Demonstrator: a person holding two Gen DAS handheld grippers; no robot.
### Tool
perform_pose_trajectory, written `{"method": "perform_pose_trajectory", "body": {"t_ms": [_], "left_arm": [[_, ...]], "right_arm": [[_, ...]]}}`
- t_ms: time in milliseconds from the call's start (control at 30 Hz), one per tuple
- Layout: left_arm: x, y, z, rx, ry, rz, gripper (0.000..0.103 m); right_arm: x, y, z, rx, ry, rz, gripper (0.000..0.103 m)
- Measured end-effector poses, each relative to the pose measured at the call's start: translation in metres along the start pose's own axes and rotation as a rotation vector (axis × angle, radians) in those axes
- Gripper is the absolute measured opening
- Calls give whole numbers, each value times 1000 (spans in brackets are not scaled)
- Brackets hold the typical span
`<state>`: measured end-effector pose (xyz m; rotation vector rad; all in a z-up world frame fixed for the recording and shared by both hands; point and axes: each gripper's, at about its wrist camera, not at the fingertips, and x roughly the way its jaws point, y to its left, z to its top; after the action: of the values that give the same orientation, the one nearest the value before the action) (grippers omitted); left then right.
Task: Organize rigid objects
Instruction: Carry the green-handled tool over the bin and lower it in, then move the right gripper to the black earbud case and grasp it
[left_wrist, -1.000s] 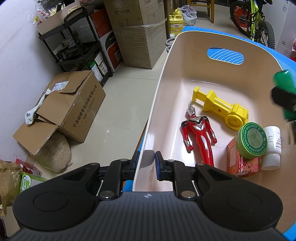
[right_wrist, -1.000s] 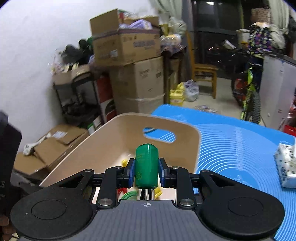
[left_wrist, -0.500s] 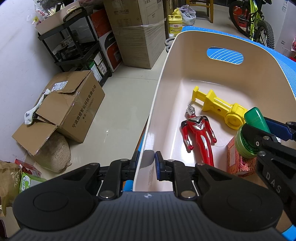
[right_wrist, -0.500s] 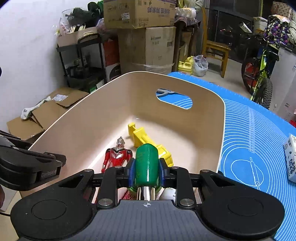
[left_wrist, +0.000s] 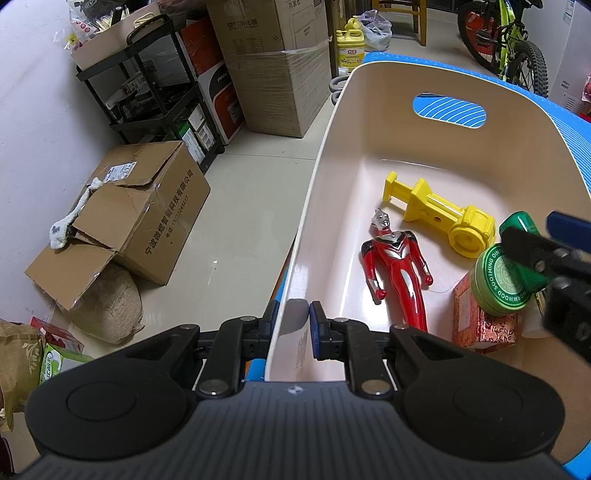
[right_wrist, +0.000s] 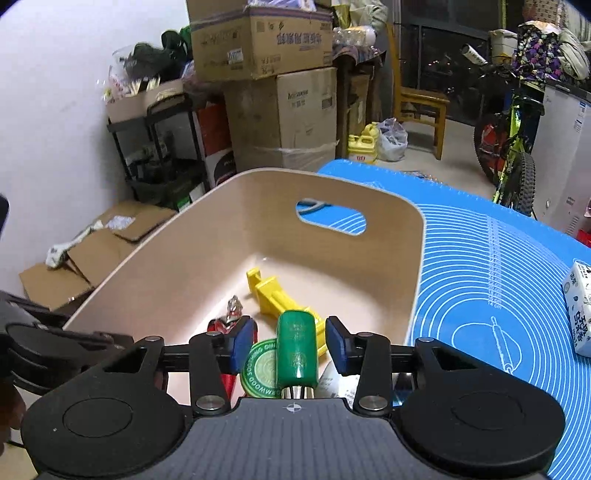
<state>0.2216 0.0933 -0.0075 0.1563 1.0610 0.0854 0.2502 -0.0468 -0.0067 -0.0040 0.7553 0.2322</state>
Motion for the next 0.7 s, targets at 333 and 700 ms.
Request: {"method": "perform_pose_trajectory", "body": {"t_ms": [333, 700], "left_arm": [[0, 0, 0, -1, 0, -1, 19], [0, 0, 0, -3, 1, -3, 19]], "right_arm": [[-23, -29, 8, 50, -58, -19, 64], [-49, -78, 11, 99, -102, -106, 68]]}}
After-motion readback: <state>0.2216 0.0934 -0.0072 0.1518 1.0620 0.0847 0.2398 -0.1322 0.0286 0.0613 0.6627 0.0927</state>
